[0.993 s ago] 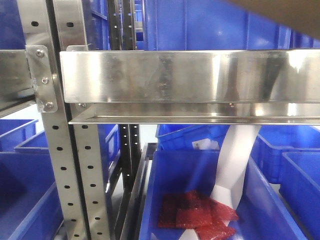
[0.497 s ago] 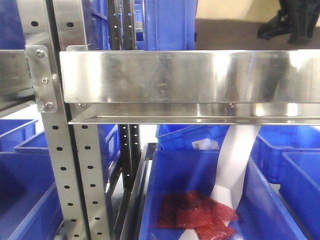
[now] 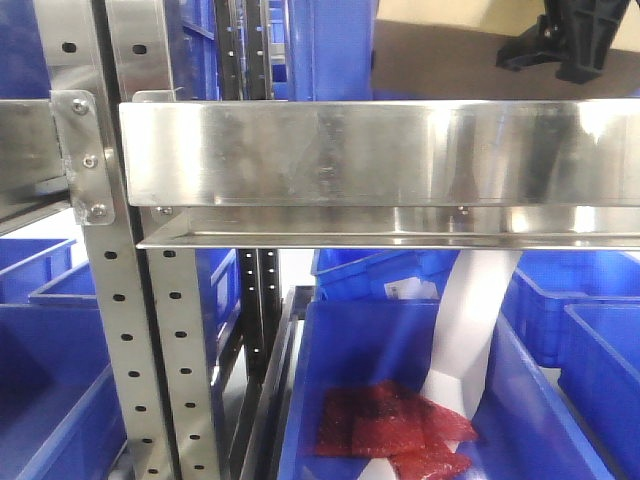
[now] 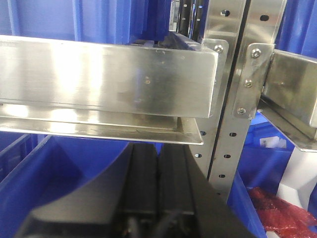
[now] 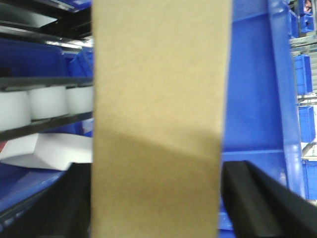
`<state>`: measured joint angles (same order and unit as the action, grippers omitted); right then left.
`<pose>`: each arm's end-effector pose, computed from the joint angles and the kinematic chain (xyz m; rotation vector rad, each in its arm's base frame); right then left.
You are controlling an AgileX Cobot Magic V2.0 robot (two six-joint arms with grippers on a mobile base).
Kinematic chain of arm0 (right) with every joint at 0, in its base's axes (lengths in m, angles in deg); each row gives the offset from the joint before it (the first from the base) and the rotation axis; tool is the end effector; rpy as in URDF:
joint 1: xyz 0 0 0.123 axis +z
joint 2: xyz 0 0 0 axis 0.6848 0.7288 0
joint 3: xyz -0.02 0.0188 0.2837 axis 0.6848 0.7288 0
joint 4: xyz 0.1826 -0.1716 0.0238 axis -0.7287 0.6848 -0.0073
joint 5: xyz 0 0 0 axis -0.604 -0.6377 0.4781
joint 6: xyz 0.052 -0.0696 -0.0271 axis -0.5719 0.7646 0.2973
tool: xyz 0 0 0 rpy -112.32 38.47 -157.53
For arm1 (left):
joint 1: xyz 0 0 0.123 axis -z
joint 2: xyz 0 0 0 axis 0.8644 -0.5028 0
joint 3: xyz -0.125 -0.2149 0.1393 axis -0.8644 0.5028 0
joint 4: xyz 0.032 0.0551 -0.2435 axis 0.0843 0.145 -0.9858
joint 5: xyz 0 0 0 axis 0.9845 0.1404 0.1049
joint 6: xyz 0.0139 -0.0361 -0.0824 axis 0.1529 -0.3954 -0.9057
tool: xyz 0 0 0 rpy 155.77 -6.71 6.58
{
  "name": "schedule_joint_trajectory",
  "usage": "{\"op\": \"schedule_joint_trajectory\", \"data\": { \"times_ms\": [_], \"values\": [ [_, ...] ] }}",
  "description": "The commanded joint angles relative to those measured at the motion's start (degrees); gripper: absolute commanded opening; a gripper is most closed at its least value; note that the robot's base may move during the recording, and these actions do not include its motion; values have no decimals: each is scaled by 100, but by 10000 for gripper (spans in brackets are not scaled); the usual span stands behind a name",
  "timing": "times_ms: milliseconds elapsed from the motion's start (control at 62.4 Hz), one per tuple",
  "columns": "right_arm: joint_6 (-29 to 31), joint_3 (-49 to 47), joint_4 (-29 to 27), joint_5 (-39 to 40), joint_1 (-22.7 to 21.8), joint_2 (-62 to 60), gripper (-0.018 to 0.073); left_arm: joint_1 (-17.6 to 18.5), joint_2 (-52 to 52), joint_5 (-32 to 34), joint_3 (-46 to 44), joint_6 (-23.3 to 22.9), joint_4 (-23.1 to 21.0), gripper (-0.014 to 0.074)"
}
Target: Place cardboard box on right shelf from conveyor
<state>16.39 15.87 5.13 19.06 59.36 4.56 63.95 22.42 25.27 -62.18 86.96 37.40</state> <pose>0.3108 0.0888 0.3102 -1.3448 1.4663 -0.6227 0.0563 -0.0042 0.1935 0.0228 1.6139 -0.0937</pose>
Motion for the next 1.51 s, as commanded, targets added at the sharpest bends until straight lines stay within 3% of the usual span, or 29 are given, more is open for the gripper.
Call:
{"op": "schedule_joint_trajectory", "data": {
  "times_ms": [0, 384, 881, 1025, 1153, 1169, 1265, 1329, 1490],
  "values": [
    [-27, -231, -25, 452, 0, -210, 632, -3, 45, 492, 59, -27, 7, -116],
    [-27, -225, -25, -95, 12, -365, 631, -3, 45, 492, 59, -27, 7, -116],
    [-33, -169, -48, -996, 402, -837, 631, -3, 45, 492, 59, -27, 7, -116],
    [-101, -169, -177, -837, 402, -837, 592, -3, 45, 492, 59, -27, 7, -116],
    [-889, -169, -530, -359, 402, -837, 382, -3, 45, 492, 59, -27, 7, -116],
    [-1080, -182, -591, -324, 402, -837, 302, -3, 45, 492, 59, -27, 7, -116],
    [-1846, -195, -945, -247, 395, -837, 29, -3, 45, 492, 59, -27, 7, -116],
    [-2312, -195, -1091, -106, 373, -820, 74, -3, 45, 492, 59, -27, 7, -116],
    [-3852, -195, -2023, 378, 242, -820, 64, -3, 45, 492, 59, -27, 7, -116]
  ]
}}
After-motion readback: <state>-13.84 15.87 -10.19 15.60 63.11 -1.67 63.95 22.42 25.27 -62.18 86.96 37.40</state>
